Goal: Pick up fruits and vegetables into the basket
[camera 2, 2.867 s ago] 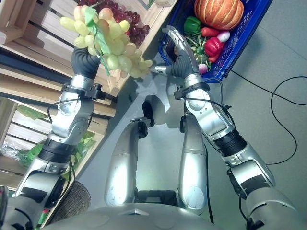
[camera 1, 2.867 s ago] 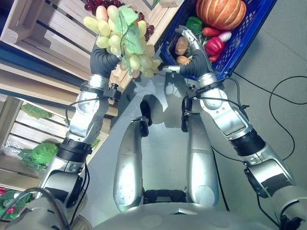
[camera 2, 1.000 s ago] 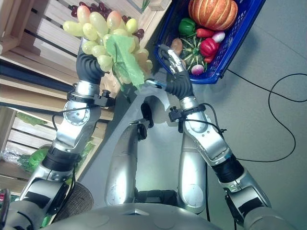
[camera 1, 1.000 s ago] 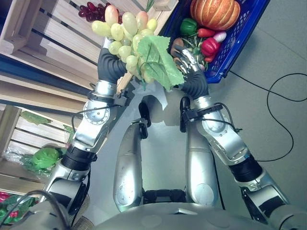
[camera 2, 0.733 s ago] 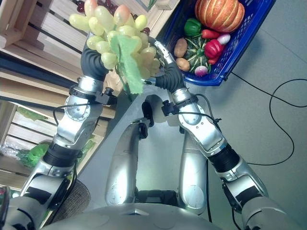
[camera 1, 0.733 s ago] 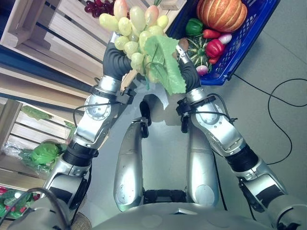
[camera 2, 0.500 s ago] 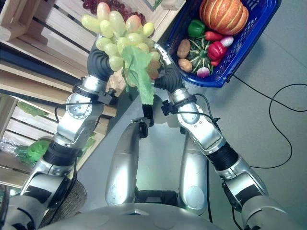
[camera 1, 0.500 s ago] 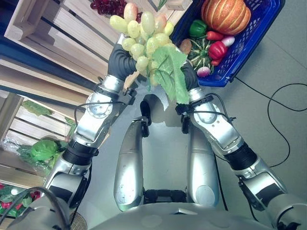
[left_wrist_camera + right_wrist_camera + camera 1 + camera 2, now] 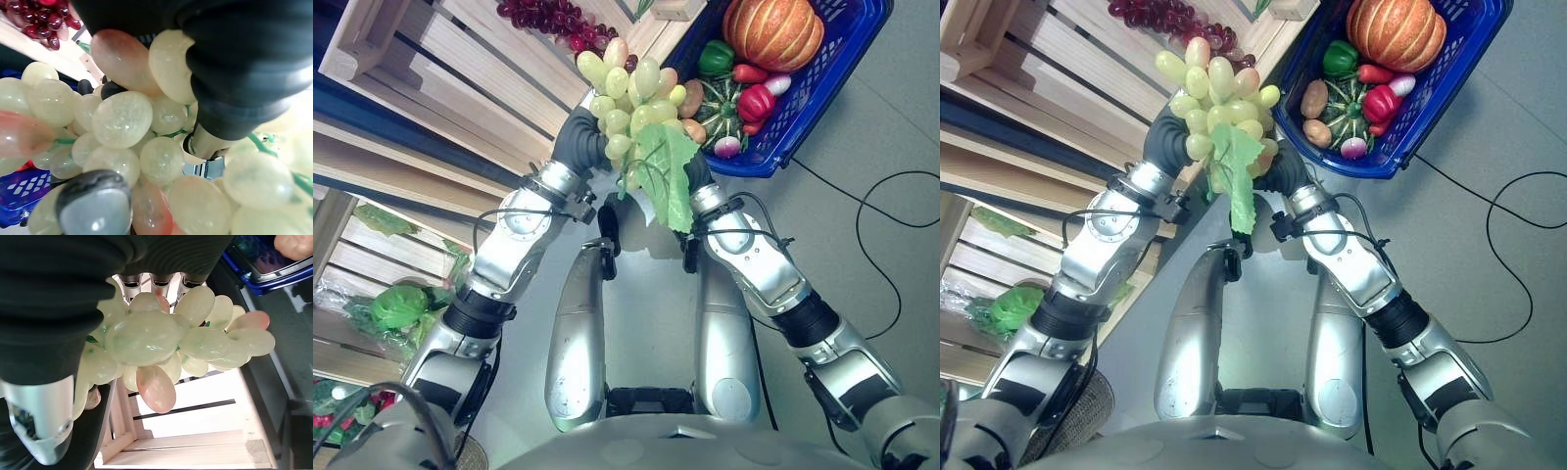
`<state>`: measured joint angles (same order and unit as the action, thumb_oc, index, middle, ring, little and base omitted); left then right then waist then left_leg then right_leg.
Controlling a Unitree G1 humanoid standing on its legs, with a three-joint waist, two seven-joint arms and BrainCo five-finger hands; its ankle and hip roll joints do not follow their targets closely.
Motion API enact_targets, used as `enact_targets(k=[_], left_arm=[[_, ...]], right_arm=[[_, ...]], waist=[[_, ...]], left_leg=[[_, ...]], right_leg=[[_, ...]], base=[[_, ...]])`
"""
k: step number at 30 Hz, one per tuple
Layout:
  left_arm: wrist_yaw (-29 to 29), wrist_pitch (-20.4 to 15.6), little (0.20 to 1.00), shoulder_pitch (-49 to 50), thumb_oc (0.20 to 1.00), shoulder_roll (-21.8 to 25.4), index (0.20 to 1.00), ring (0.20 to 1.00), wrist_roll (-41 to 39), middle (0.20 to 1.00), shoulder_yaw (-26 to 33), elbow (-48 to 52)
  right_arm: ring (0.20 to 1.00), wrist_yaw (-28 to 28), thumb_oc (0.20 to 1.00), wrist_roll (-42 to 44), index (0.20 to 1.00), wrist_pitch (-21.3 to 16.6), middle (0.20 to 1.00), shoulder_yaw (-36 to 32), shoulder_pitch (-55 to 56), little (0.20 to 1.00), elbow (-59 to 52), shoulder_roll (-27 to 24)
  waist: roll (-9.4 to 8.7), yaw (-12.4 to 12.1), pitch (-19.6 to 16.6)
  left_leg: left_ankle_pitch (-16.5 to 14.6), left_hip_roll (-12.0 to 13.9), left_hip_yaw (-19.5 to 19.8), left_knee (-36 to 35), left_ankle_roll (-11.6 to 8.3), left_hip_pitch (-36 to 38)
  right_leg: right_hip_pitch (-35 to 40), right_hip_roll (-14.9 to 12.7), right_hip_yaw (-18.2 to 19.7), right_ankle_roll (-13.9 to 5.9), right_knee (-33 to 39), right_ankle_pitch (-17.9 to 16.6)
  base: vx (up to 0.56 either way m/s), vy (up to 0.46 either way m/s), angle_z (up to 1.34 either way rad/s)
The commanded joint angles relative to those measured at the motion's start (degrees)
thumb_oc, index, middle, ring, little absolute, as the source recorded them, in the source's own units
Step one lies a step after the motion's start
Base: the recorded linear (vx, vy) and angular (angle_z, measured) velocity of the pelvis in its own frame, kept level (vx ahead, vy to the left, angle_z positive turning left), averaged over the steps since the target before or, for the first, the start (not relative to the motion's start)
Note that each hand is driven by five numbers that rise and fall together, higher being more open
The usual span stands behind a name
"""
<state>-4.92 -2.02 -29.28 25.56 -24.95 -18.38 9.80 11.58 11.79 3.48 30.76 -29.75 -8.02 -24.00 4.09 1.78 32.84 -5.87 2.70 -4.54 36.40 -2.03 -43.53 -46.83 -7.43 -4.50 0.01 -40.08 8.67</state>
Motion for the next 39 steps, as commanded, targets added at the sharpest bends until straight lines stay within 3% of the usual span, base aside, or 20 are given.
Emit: enact_targets(k=[1,2,9,13,14,15,18,21,25,26,29,31,35,39], left_arm=[[-4.50,-1.82,0.200,-0.88,0.200,-2.29,0.200,0.200,-3.25,0.200,-8.14,5.62],[-4.52,-2.26,0.200,-0.94,0.200,-2.40,0.200,0.200,-3.59,0.200,-8.70,5.16],[-5.11,-4.63,0.200,-1.73,0.200,-3.45,0.200,0.200,-5.53,0.200,-10.79,2.93],[-4.78,-6.05,0.200,-2.13,0.200,-4.23,0.200,0.200,-6.35,0.200,-12.05,1.48],[-4.87,-6.23,0.360,-2.29,0.360,-4.42,0.360,0.360,-6.52,0.360,-12.19,1.08],[-5.49,-6.38,1.000,-2.50,1.000,-4.41,1.000,1.000,-6.35,1.000,-12.41,0.57],[-6.92,-5.82,1.000,-2.60,1.000,-4.16,1.000,1.000,-3.61,1.000,-12.77,-0.08],[-3.41,-8.34,1.000,-3.04,1.000,-3.27,1.000,1.000,2.80,1.000,-12.97,-0.64],[8.97,-14.26,1.000,-4.41,1.000,-0.95,1.000,1.000,20.18,1.000,-10.85,-0.43],[13.62,-15.79,1.000,-5.20,1.000,0.33,1.000,1.000,27.63,1.000,-9.13,-0.11],[26.59,-16.99,1.000,-5.27,1.000,3.52,1.000,1.000,42.61,1.000,-5.44,1.35],[31.94,-17.74,1.000,-4.83,1.000,5.09,1.000,1.000,48.42,1.000,-2.89,1.59],[36.46,-17.27,1.000,-4.16,1.000,6.56,1.000,1.000,51.75,1.000,-0.04,1.90],[41.97,-13.56,1.000,-3.76,1.000,8.45,1.000,1.000,56.22,1.000,2.33,0.86]], right_arm=[[0.435,-1.67,0.435,0.09,0.435,-3.59,0.435,2.95,-6.01,0.435,-2.47,2.80],[0.200,-1.47,0.200,0.08,0.200,-3.21,0.200,3.35,-6.15,0.200,-1.65,2.75],[0.200,-4.00,0.200,4.20,0.200,-4.78,0.200,4.57,-6.57,0.200,2.87,3.73],[0.200,-5.96,0.200,6.65,0.200,-8.78,0.200,4.77,-6.14,0.200,5.30,4.70],[0.200,-6.18,0.200,7.13,0.200,-9.52,0.200,4.71,-6.48,0.200,5.60,4.60],[0.200,-6.55,0.200,7.81,0.200,-10.93,0.200,4.38,-6.74,0.200,6.01,4.42],[0.200,-7.63,0.200,11.12,0.200,-13.32,0.200,3.45,-6.85,0.200,5.74,4.25],[0.200,-9.16,0.200,14.85,0.200,-15.97,0.200,2.11,-6.61,0.200,5.19,3.88],[0.200,-10.72,0.200,19.77,0.200,-18.28,0.200,-0.73,-5.60,0.200,3.24,4.04],[0.200,-11.18,0.200,20.77,0.200,-18.83,0.200,-2.12,-5.70,0.200,2.59,3.84],[0.200,-11.87,0.200,22.46,0.200,-20.13,0.200,-4.90,-3.90,0.200,0.93,3.54],[0.200,-12.39,0.200,22.98,0.200,-21.43,0.200,-6.44,-2.84,0.200,0.58,3.29],[0.200,-12.01,0.200,23.08,0.200,-22.84,0.200,-8.61,-1.54,0.200,-0.43,2.72],[0.200,-11.77,0.200,24.20,0.200,-25.43,0.200,-11.77,-0.62,0.200,-1.23,1.22]], waist=[[0.10,-0.08,-3.05],[0.06,-0.09,-3.05],[0.01,-0.21,-3.05],[-0.14,-0.10,-3.05],[-0.17,-0.11,-3.05],[-0.21,-0.12,-3.05],[-0.25,-0.08,-3.05],[-0.27,0.10,-3.05],[-0.34,0.05,-3.05],[-0.37,-0.02,-3.05],[-0.33,-0.35,-3.05],[-0.40,-0.63,-3.05],[-0.50,-0.74,-3.05],[-0.64,-0.51,-3.05]], left_leg=[[-5.72,-5.55,-3.78,-3.35,6.03,2.74],[-5.67,-5.57,-3.74,-3.42,6.00,2.82],[-5.41,-5.38,-3.85,-3.92,5.92,2.95],[-5.41,-5.28,-3.88,-3.71,5.86,2.70],[-5.44,-5.22,-3.88,-3.68,5.91,2.66],[-5.48,-5.22,-3.79,-3.70,5.93,2.69],[-5.33,-5.09,-3.83,-3.91,5.89,2.76],[-5.19,-4.89,-4.01,-4.12,5.74,2.94],[-5.38,-4.81,-3.91,-3.65,5.56,2.98],[-3.69,-4.66,-4.29,-4.17,5.67,1.62],[-3.83,-4.59,-3.98,-3.60,5.39,1.51],[-3.95,-4.55,-3.79,-3.40,5.25,1.58],[-4.13,-4.21,-3.87,-2.91,4.98,1.40],[-4.42,-3.54,-4.21,-2.15,4.67,1.04]], right_leg=[[1.68,3.17,-2.85,-1.40,1.13,2.14],[1.80,3.11,-2.95,-1.39,1.24,2.06],[1.89,2.70,-3.63,-1.29,1.51,1.77],[1.66,2.60,-3.77,-1.35,1.45,1.64],[1.59,2.52,-3.83,-1.37,1.41,1.64],[1.75,2.41,-3.96,-1.44,1.52,1.66],[1.80,2.34,-4.16,-1.47,1.67,1.50],[2.01,2.32,-4.24,-1.50,1.81,1.46],[2.06,2.38,-4.28,-1.45,1.44,1.78],[0.94,2.20,-4.81,-0.90,2.28,0.20],[0.86,1.93,-4.99,-0.85,1.69,0.43],[1.02,1.76,-5.23,-0.82,1.50,0.65],[0.92,1.45,-5.62,-0.79,0.99,0.93],[0.48,1.21,-5.89,-0.84,-0.21,1.46]], base=[[0.00,-0.027,0.03],[0.00,0.000,0.00],[0.00,0.000,0.00],[0.00,0.000,0.00],[-0.02,-0.031,0.01],[-0.02,-0.032,0.01],[-0.01,-0.011,0.00],[0.00,0.000,0.00],[-0.01,-0.033,0.00],[-0.06,-0.056,0.01],[-0.02,-0.068,0.02],[0.01,-0.057,0.03],[0.01,-0.040,0.03],[0.00,-0.008,0.00]])
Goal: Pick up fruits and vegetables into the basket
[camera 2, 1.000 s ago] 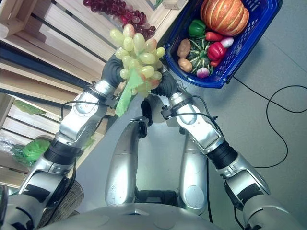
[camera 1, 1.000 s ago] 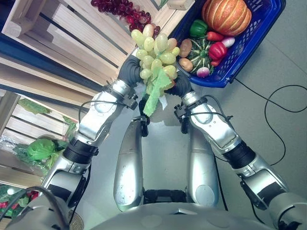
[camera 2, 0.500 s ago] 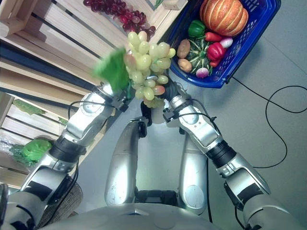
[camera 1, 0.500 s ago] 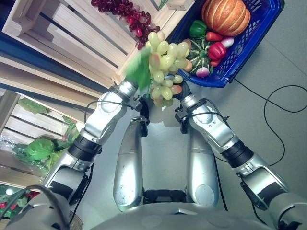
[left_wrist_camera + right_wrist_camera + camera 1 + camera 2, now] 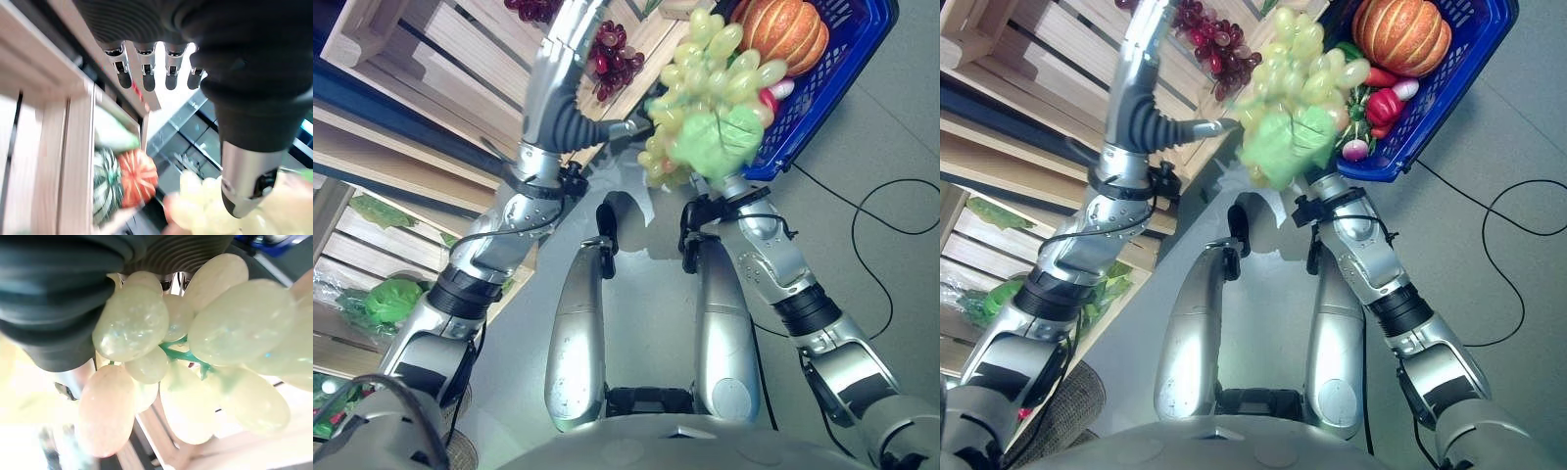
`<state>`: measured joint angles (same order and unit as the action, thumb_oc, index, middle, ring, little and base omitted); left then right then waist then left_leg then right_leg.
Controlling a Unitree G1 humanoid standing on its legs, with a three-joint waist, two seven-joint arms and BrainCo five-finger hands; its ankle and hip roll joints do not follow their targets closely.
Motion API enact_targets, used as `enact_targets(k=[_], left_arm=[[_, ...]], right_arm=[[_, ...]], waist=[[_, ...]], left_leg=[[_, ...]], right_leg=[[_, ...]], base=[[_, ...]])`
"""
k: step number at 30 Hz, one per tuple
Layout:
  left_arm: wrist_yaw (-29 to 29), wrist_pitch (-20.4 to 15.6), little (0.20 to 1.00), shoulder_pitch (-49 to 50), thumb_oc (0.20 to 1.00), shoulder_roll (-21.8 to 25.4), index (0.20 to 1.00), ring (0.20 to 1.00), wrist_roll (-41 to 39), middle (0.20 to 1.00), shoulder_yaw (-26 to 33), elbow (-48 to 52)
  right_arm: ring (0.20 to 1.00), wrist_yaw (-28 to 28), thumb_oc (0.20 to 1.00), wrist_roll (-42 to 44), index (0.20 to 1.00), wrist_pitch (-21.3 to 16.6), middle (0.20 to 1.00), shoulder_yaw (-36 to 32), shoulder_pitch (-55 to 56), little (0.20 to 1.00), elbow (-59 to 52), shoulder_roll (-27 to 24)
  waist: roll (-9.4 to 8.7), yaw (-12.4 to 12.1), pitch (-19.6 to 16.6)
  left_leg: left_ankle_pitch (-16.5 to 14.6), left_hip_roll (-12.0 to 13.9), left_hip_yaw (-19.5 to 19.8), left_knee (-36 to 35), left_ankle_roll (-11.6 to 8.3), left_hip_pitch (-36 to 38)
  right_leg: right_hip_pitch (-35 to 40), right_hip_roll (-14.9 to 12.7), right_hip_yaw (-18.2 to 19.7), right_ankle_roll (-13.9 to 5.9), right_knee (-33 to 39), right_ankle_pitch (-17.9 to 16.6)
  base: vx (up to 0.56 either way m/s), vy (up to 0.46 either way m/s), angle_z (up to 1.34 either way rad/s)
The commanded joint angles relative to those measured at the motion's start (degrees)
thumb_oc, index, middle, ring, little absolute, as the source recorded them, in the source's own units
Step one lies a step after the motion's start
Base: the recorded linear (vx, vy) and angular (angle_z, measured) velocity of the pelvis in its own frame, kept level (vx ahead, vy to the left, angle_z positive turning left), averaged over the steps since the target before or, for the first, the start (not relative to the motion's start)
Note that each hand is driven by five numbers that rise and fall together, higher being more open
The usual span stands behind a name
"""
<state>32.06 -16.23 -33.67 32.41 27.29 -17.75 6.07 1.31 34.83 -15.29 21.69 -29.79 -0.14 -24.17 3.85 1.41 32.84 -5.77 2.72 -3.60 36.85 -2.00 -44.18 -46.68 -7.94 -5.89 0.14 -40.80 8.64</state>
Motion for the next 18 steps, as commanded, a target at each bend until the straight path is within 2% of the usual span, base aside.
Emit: enact_targets(k=[1,4,6,10,11,14,16,17,18], left_arm=[[5.97,1.63,1.000,0.82,1.000,2.10,1.000,1.000,4.38,1.000,2.27,4.27],[8.58,3.09,1.000,1.90,1.000,3.37,1.000,1.000,5.06,1.000,3.51,3.08],[7.92,3.14,1.000,2.82,1.000,3.99,1.000,1.000,2.98,1.000,4.24,1.94],[3.82,3.20,1.000,5.71,1.000,4.23,1.000,1.000,-1.25,1.000,5.50,0.94],[0.52,3.02,1.000,7.40,1.000,4.39,1.000,1.000,-3.47,1.000,5.91,0.40],[-1.00,2.84,1.000,8.44,1.000,4.41,1.000,1.000,-4.52,1.000,6.08,0.28],[-7.66,2.11,1.000,13.05,1.000,4.66,1.000,1.000,-6.30,1.000,5.91,0.21],[-9.08,1.78,1.000,13.79,1.000,4.98,1.000,1.000,-6.96,1.000,5.86,0.30],[-10.25,1.36,1.000,14.18,1.000,5.20,1.000,1.000,-6.27,1.000,5.91,0.39]], right_arm=[[0.200,-1.79,0.200,1.46,0.200,-7.35,0.200,-3.72,-0.38,0.200,-9.32,0.83],[0.200,-2.15,0.200,1.92,0.200,-8.89,0.200,-6.33,0.51,0.200,-9.68,-0.54],[0.200,-2.56,0.200,2.07,0.200,-9.62,0.200,-8.42,0.97,0.200,-9.58,-1.44],[0.200,-3.05,0.200,3.14,0.200,-10.11,0.200,-12.24,1.95,0.200,-9.33,-3.13],[0.200,-2.79,0.200,4.14,0.200,-9.93,0.200,-14.15,2.52,0.200,-8.89,-3.92],[0.200,-3.13,0.200,5.30,0.200,-9.70,0.200,-15.31,2.81,0.200,-8.44,-4.33],[0.200,-3.04,0.200,10.04,0.200,-7.25,0.200,-19.31,4.15,0.200,-5.15,-6.13],[0.200,-2.99,0.200,11.90,0.200,-5.92,0.200,-20.18,4.06,0.200,-4.13,-7.12],[0.200,-3.20,0.200,14.25,0.200,-4.63,0.200,-20.99,3.83,0.200,-2.75,-7.87]], waist=[[-0.46,-0.02,-3.05],[-0.60,0.14,-3.05],[-0.73,0.25,-3.05],[-0.92,0.16,-3.05],[-0.97,0.05,-3.05],[-0.94,0.01,-3.05],[-0.64,-0.61,-3.05],[-0.55,-0.83,-3.05],[-0.44,-1.12,-3.05]], left_leg=[[-4.60,-3.38,-5.22,-2.35,4.56,1.55],[-4.83,-3.06,-5.28,-1.87,4.44,1.34],[-5.00,-2.87,-5.33,-1.50,4.36,1.19],[-5.25,-2.57,-5.26,-0.68,4.29,0.53],[-5.35,-2.47,-5.13,-0.38,4.28,0.28],[-5.35,-2.41,-5.05,-0.25,4.25,0.08],[-6.77,-2.44,-4.20,0.72,3.97,-0.13],[-6.78,-2.42,-4.06,0.93,4.00,-0.64],[-5.48,-2.18,-4.51,0.52,4.29,-2.11]], right_leg=[[0.23,1.67,-4.50,-0.96,0.27,1.59],[0.05,1.54,-4.62,-1.00,-0.40,1.91],[-0.03,1.49,-4.74,-1.05,-0.77,2.08],[-0.53,1.42,-5.02,-1.08,-1.57,2.32],[-0.68,1.36,-5.19,-1.11,-1.92,2.42],[-0.88,1.35,-5.29,-1.12,-2.19,2.44],[-0.81,1.25,-5.29,-1.64,-3.38,3.79],[-1.21,1.11,-5.42,-1.62,-3.54,3.81],[-2.51,0.69,-6.29,-1.07,-3.12,2.69]], base=[[0.00,0.000,0.00],[0.02,-0.034,0.02],[0.02,-0.046,0.02],[0.01,-0.056,0.02],[0.02,-0.071,0.05],[0.02,-0.047,0.07],[0.09,-0.104,0.04],[0.02,-0.080,0.05],[-0.04,-0.076,0.12]])
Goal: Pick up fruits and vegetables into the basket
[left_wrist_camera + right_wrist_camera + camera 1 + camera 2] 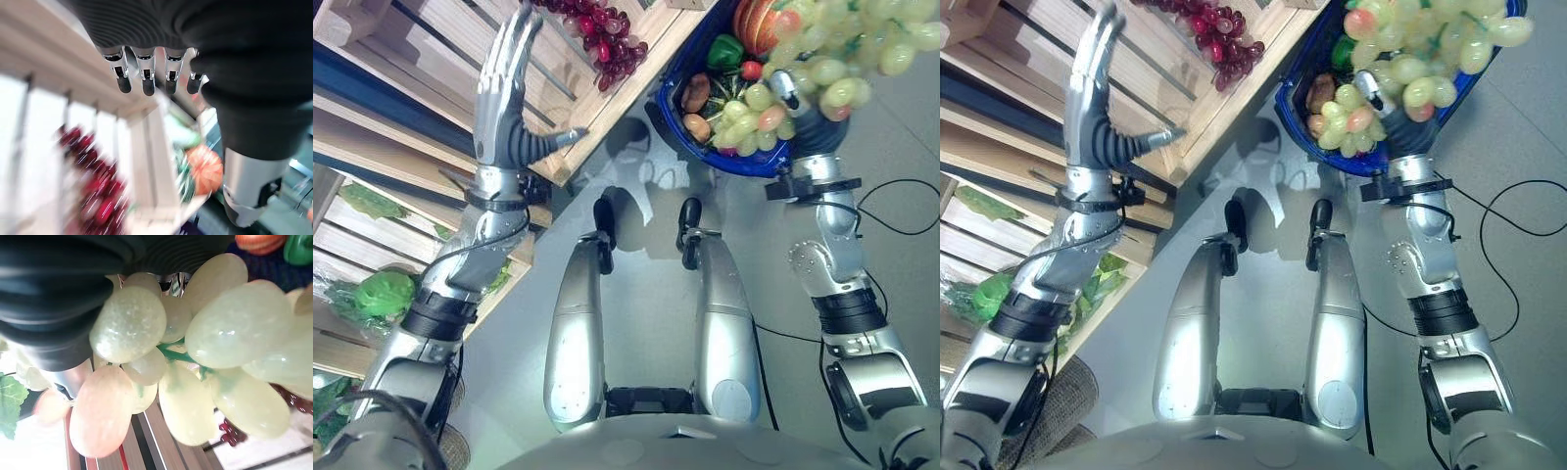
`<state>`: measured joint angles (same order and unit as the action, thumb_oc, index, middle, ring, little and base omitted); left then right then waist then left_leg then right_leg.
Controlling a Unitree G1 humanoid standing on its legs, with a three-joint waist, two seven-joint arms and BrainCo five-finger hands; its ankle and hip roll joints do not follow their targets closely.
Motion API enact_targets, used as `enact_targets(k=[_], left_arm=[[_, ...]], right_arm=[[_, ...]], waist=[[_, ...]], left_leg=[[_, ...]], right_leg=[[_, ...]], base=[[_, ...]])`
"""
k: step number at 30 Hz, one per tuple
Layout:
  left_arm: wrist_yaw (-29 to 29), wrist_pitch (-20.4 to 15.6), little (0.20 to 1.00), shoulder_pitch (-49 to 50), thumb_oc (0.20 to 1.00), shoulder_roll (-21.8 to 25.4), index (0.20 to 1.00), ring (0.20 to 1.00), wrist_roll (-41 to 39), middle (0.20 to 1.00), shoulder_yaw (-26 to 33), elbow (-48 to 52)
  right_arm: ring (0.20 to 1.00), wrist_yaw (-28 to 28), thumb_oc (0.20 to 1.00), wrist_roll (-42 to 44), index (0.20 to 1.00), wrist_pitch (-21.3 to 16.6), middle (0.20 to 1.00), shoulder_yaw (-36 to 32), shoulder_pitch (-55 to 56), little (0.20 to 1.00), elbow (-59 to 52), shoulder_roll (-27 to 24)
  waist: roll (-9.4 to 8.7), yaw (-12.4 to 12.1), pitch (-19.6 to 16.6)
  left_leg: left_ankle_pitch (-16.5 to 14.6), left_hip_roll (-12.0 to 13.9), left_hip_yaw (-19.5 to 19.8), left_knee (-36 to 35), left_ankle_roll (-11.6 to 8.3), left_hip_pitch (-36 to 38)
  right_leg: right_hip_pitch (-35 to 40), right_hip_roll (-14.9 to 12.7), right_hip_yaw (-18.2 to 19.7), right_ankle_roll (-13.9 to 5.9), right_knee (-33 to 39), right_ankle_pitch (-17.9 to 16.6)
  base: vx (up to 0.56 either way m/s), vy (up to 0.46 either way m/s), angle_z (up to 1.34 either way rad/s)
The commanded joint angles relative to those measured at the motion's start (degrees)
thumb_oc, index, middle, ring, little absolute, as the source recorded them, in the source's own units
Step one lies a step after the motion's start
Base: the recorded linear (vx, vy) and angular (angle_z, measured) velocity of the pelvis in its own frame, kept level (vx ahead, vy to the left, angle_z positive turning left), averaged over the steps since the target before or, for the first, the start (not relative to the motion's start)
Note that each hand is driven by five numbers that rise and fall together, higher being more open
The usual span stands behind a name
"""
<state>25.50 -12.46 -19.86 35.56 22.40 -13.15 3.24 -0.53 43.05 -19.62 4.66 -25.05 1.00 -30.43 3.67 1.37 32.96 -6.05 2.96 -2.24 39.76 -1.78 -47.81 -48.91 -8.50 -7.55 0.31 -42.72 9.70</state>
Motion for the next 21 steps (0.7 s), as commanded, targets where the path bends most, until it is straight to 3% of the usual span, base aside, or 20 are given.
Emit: enact_targets(k=[1,6,11,16,21], left_arm=[[-4.42,-2.70,1.000,0.80,1.000,2.52,1.000,1.000,-0.61,1.000,1.08,3.09],[-6.77,-2.18,1.000,0.54,1.000,6.05,1.000,1.000,-1.92,1.000,-0.73,1.56],[-4.47,-1.97,1.000,-2.27,1.000,10.05,1.000,1.000,-3.87,1.000,-1.93,-0.38],[-1.89,-2.60,1.000,-4.27,1.000,11.25,1.000,1.000,-3.40,1.000,-2.52,-1.18],[-0.19,-4.36,1.000,-4.97,1.000,10.85,1.000,1.000,-0.71,1.000,-2.52,0.01]], right_arm=[[0.200,-1.68,0.200,7.92,0.200,0.48,0.200,-4.63,-0.85,0.200,-2.17,-2.36],[0.200,-4.12,0.200,18.19,0.200,6.65,0.200,-5.79,-2.56,0.200,8.67,-6.19],[0.200,-6.30,0.200,23.64,0.200,15.20,0.200,-5.21,-7.02,0.200,20.92,-9.42],[0.200,-7.16,0.200,29.35,0.200,18.78,0.200,-4.49,-9.71,0.200,29.50,-9.96],[0.200,-9.37,0.200,35.83,0.200,19.57,0.200,-5.13,-11.53,0.200,35.54,-9.29]], waist=[[-0.10,-1.30,-3.16],[0.92,-2.65,-3.16],[2.44,-4.14,-3.16],[3.54,-5.28,-3.16],[4.63,-6.23,-3.16]], left_leg=[[-5.23,-2.44,-5.76,-2.36,4.08,1.14],[-6.18,-2.59,-4.71,-1.85,3.69,-0.13],[-5.77,-2.66,-3.92,-1.02,3.70,-3.79],[-5.22,-2.98,-3.04,-0.94,4.01,-6.34],[-4.65,-3.57,-2.03,-0.92,4.23,-8.36]], right_leg=[[-0.64,1.14,-4.84,-1.24,-1.39,1.71],[-1.78,0.38,-5.21,-1.81,-2.83,2.95],[-5.34,-0.67,-5.59,-1.63,-4.76,3.28],[-8.16,-1.27,-5.90,-1.34,-6.36,3.53],[-10.34,-1.60,-5.82,-1.16,-7.33,3.53]], base=[[0.00,-0.071,0.18],[0.04,-0.075,0.11],[0.02,-0.064,0.03],[0.01,-0.068,0.07],[0.02,-0.060,0.06]])
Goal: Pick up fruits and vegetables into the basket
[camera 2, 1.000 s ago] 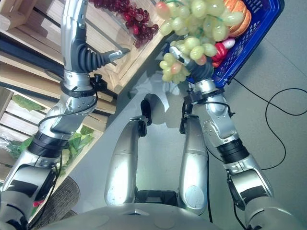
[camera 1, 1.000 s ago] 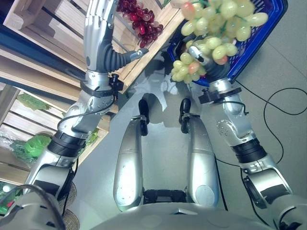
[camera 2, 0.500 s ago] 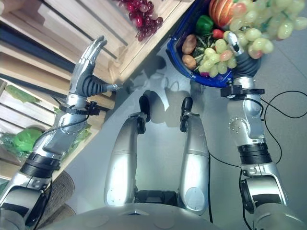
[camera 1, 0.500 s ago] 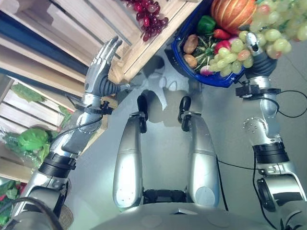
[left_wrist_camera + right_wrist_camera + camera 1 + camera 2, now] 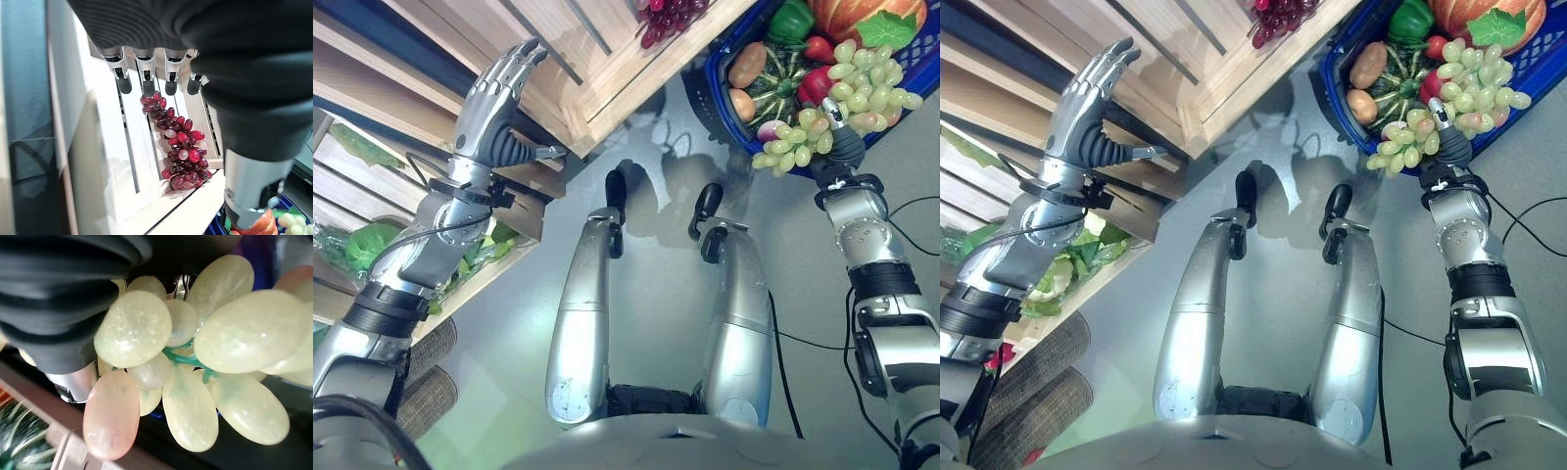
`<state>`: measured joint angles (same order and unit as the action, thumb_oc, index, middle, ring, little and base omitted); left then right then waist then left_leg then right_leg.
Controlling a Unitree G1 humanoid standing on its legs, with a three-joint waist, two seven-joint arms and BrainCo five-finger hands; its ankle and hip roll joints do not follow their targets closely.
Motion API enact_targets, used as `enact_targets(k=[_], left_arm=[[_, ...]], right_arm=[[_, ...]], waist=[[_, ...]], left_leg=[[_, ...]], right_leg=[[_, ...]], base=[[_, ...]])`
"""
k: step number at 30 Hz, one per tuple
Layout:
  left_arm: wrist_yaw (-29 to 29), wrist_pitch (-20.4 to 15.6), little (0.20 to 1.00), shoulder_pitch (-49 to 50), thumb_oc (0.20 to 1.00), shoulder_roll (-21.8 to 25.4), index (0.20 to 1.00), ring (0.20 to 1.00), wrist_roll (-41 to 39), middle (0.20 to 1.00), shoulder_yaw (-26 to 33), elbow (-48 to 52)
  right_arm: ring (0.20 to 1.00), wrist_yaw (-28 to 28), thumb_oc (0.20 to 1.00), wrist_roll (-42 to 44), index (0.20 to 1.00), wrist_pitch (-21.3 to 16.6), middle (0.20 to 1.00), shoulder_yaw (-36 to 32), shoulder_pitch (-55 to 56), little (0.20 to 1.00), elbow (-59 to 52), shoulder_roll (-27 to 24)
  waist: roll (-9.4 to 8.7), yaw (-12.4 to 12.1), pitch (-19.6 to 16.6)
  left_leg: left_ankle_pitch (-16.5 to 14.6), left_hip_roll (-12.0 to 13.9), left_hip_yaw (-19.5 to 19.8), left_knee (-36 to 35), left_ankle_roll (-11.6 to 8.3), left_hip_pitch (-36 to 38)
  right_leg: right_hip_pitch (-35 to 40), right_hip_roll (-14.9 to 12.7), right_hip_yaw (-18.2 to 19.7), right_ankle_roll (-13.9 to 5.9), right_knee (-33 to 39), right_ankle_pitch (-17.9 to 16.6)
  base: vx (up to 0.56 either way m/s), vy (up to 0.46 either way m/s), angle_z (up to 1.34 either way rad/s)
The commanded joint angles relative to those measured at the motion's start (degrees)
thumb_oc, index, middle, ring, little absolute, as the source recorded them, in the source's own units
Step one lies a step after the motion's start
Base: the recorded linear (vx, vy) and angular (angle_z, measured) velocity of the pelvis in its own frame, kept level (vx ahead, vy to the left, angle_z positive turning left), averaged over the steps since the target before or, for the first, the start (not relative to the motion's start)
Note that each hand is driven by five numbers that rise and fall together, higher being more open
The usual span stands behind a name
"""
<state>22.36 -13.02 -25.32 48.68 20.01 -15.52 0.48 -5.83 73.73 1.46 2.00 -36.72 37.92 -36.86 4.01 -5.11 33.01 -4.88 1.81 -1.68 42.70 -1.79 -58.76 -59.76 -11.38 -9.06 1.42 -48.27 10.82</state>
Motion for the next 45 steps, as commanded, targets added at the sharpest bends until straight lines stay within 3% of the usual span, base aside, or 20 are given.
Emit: enact_targets(k=[1,7,11,12,13,14,18,21,25,30,38,39,45], left_arm=[[3.13,-4.13,1.000,0.59,1.000,-2.40,1.000,1.000,2.58,1.000,-0.23,3.13],[4.85,-5.41,1.000,0.43,1.000,-2.27,1.000,1.000,7.14,1.000,-0.38,4.55],[5.55,-5.59,1.000,0.14,1.000,-1.48,1.000,1.000,8.86,1.000,0.00,5.39],[5.61,-5.62,1.000,0.21,1.000,-1.41,1.000,1.000,8.99,1.000,0.05,5.51],[5.69,-5.58,1.000,0.31,1.000,-1.35,1.000,1.000,9.02,1.000,0.11,5.66],[5.99,-5.61,1.000,0.46,1.000,-1.27,1.000,1.000,8.89,1.000,0.20,5.99],[6.27,-5.41,1.000,0.22,1.000,-1.34,1.000,1.000,8.96,1.000,0.46,6.28],[6.17,-5.34,1.000,0.22,1.000,-1.76,1.000,1.000,9.33,1.000,1.15,6.44],[6.12,-5.17,1.000,0.61,1.000,-1.55,1.000,1.000,10.38,1.000,1.57,7.07],[6.52,-5.54,1.000,1.23,1.000,-1.56,1.000,1.000,12.75,1.000,2.39,8.28],[8.70,-6.61,1.000,-0.31,1.000,-1.02,1.000,1.000,18.32,1.000,2.76,10.32],[11.02,-6.86,1.000,-1.10,1.000,-1.10,1.000,1.000,21.54,1.000,2.56,10.87],[15.18,-2.87,1.000,-5.16,1.000,-0.82,1.000,1.000,29.18,1.000,0.83,11.22]], right_arm=[[0.200,-4.50,0.200,5.87,0.200,-1.85,0.200,-2.66,-0.08,0.200,-0.56,-2.68],[0.200,-6.06,0.200,12.97,0.200,-3.85,0.200,-4.06,-1.31,0.200,1.32,-2.53],[0.200,-8.58,0.200,19.35,0.200,-8.06,0.200,-6.00,-0.75,0.200,0.98,-2.23],[0.598,-9.15,0.598,20.12,0.598,-9.02,0.598,-6.28,-0.54,0.598,0.80,-2.12],[0.909,-9.46,0.909,20.42,0.909,-10.01,0.909,-6.51,-0.31,0.909,0.63,-2.08],[1.000,-10.37,1.000,20.67,1.000,-13.87,1.000,-7.12,0.13,1.000,-0.18,-1.75],[1.000,-13.20,1.000,19.30,1.000,-16.69,1.000,-7.50,1.16,1.000,-2.43,-0.24],[1.000,-11.72,1.000,15.89,1.000,-16.98,1.000,-7.38,2.60,1.000,-3.79,1.20],[1.000,-6.19,1.000,3.40,1.000,-14.08,1.000,-5.62,5.25,1.000,-4.27,1.79],[1.000,-4.82,1.000,-8.18,1.000,-13.94,1.000,-0.95,9.89,1.000,-7.55,3.82],[1.000,-0.32,1.000,-23.80,1.000,-18.17,1.000,4.74,15.17,1.000,-13.46,5.31],[1.000,1.92,1.000,-26.14,1.000,-19.34,1.000,6.07,16.59,1.000,-15.42,6.22],[1.000,5.89,1.000,-31.93,1.000,-23.87,1.000,9.15,20.33,1.000,-19.34,8.66]], waist=[[4.51,0.12,-3.21],[5.34,-0.03,-3.21],[5.58,0.29,-3.21],[5.60,0.35,-3.21],[5.59,0.41,-3.21],[5.61,0.65,-3.21],[5.57,1.08,-3.21],[5.41,1.57,-3.21],[5.10,2.33,-3.21],[4.17,3.13,-3.21],[2.57,4.90,-3.21],[2.05,5.58,-3.21],[0.93,8.06,-3.21]], left_leg=[[-5.77,-2.52,-2.44,-3.82,4.28,2.29],[-5.36,-2.81,-1.87,-3.97,4.38,0.93],[-5.22,-2.76,-1.94,-4.31,4.44,0.71],[-5.23,-2.77,-1.94,-4.32,4.43,0.74],[-5.22,-2.77,-1.94,-4.37,4.43,0.77],[-5.22,-2.70,-2.00,-4.49,4.41,0.89],[-5.06,-2.63,-2.31,-5.15,4.21,1.75],[-4.62,-2.49,-2.83,-6.13,3.92,2.92],[-4.50,-2.14,-3.73,-7.23,3.54,4.99],[-4.55,-2.01,-4.60,-8.48,3.41,7.59],[-4.96,-1.59,-5.85,-9.34,3.39,10.32],[-5.14,-1.46,-6.21,-9.46,3.30,11.06],[-5.67,-1.03,-7.78,-9.87,3.17,13.38]], right_leg=[[0.14,1.19,-4.26,-2.26,-1.97,2.41],[-1.53,1.25,-3.78,-2.23,-2.64,2.36],[-1.98,1.49,-3.42,-2.24,-2.55,2.29],[-1.96,1.51,-3.40,-2.26,-2.52,2.27],[-1.94,1.56,-3.38,-2.28,-2.48,2.25],[-1.90,1.68,-3.27,-2.33,-2.31,2.13],[-1.14,2.02,-3.13,-2.47,-1.20,1.75],[-0.24,2.44,-2.96,-2.49,0.23,1.16],[1.69,2.91,-2.89,-2.51,2.25,0.65],[4.30,3.59,-2.79,-2.58,4.69,0.17],[6.78,4.22,-2.62,-2.85,6.30,-0.28],[7.48,4.59,-2.40,-2.91,6.57,-0.26],[9.34,5.67,-1.27,-3.04,7.42,-0.12]], base=[[0.01,-0.060,0.04],[0.00,-0.020,0.01],[0.00,0.000,0.00],[0.00,0.000,0.00],[0.00,0.000,0.00],[0.00,0.000,0.00],[-0.01,0.004,-0.01],[-0.05,0.015,-0.04],[-0.04,0.024,-0.03],[-0.03,0.033,-0.06],[-0.02,0.027,-0.08],[-0.02,0.066,-0.04],[0.00,0.087,-0.08]])
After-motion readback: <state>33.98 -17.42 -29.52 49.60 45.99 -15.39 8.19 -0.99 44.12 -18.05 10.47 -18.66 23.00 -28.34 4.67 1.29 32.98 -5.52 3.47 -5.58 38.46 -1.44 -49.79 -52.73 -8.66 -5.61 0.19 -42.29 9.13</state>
